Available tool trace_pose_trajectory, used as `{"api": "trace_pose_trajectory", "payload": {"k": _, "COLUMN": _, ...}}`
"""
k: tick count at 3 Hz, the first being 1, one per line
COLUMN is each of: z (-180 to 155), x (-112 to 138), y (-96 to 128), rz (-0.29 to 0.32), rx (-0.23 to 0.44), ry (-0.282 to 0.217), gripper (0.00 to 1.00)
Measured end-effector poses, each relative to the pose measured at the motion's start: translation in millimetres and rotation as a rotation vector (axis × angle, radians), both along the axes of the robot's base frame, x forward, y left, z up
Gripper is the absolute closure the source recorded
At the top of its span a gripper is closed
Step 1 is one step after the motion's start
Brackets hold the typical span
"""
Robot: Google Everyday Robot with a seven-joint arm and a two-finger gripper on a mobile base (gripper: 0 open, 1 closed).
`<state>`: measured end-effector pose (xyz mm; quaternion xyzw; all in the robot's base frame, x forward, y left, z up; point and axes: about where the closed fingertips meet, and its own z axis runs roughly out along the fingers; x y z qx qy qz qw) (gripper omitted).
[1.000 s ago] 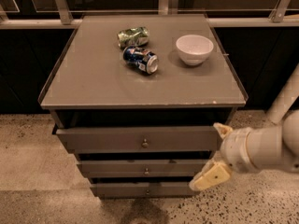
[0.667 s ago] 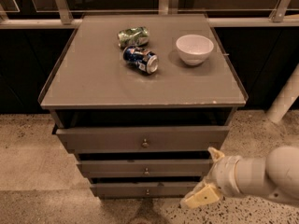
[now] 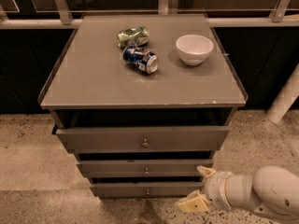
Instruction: Open middle drawer
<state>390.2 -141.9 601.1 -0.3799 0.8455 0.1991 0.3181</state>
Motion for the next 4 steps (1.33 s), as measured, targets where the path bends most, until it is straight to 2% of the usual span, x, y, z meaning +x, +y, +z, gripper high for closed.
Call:
{"api": "trace_pose_trajectory", "payload": {"k": 3, "z": 0.0, "x": 0.0, "y": 0.0, "rz": 0.000, "rx": 0.000, "ry": 0.000, "gripper": 0.88}}
{"api": "trace_pose_trajectory", "payload": {"k": 4, "z": -14.0, "x": 4.0, "y": -3.1, "rz": -0.041, "rx": 0.030, "ry": 0.012, "gripper": 1.00}}
